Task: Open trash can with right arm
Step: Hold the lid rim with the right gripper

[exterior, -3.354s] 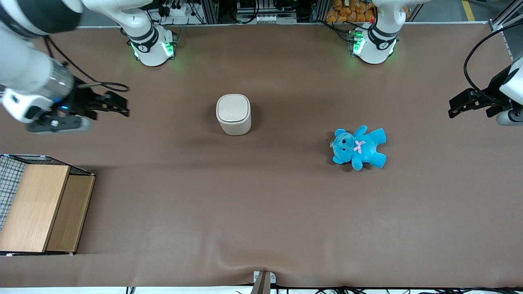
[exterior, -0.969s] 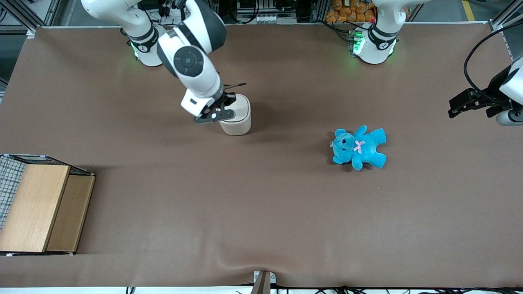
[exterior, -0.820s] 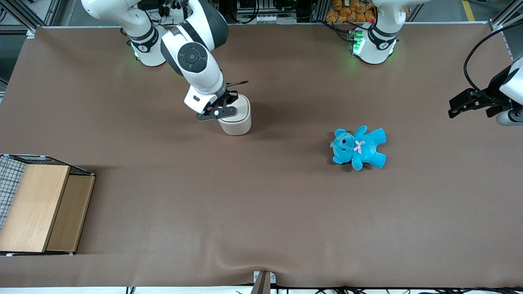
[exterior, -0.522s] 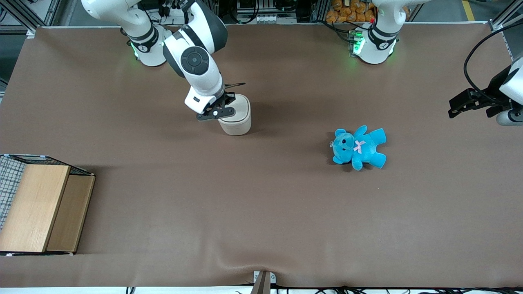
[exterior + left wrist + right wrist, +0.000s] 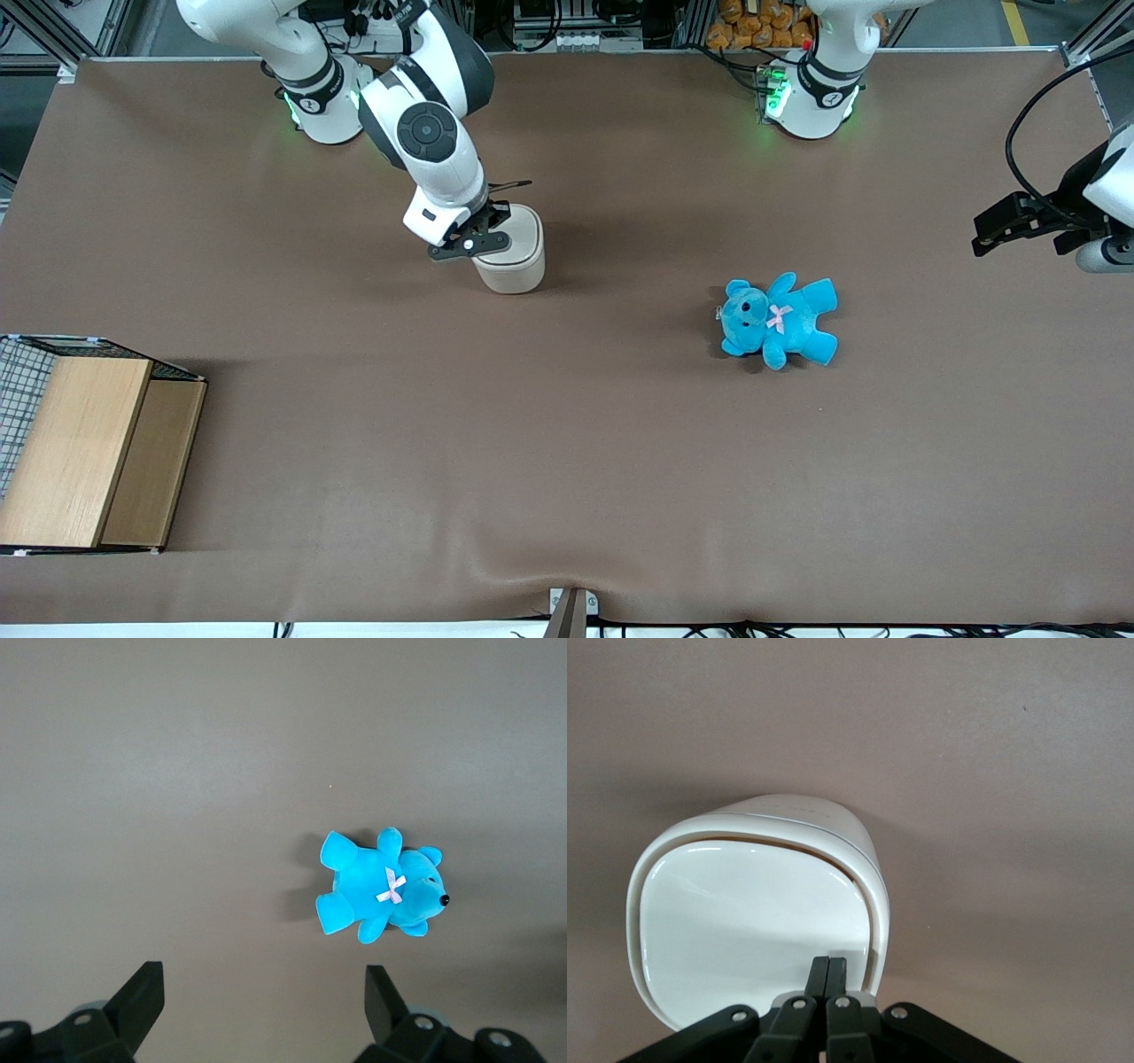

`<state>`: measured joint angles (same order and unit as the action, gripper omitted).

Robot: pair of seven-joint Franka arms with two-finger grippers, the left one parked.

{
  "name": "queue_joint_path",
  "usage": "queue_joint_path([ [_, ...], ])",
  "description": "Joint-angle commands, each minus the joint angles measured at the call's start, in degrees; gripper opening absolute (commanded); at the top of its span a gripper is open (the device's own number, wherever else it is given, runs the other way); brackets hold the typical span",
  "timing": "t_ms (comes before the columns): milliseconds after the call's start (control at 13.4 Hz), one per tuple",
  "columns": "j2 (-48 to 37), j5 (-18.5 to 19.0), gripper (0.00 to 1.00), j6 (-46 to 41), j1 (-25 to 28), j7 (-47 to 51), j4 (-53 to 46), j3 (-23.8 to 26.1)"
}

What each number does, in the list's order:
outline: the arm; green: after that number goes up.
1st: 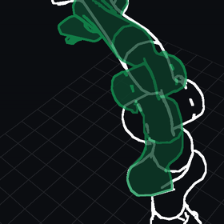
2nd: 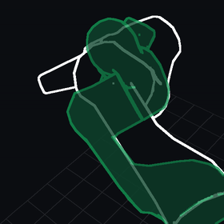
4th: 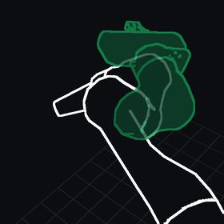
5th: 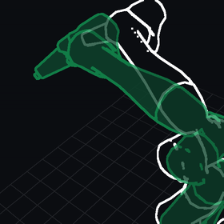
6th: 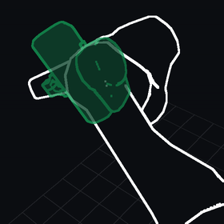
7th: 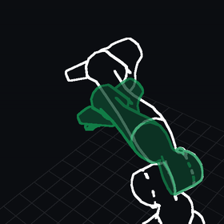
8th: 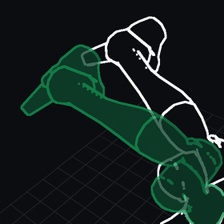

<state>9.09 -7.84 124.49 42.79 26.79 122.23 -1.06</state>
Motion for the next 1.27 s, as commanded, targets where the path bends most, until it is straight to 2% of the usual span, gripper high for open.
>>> queue_joint_path([
  [0,-1.3,1.1,0.00,1.6,1.3,2.0,1.7,-0.4],
  [820,1.5,2.1,0.00,6.3,1.8,2.6,3.8,-0.4],
  [969,0.8,2.0,0.00,3.1,1.3,3.1,2.1,-0.5],
  [1193,0.8,2.0,0.00,-7.1,1.0,4.3,-5.8,-0.7],
])
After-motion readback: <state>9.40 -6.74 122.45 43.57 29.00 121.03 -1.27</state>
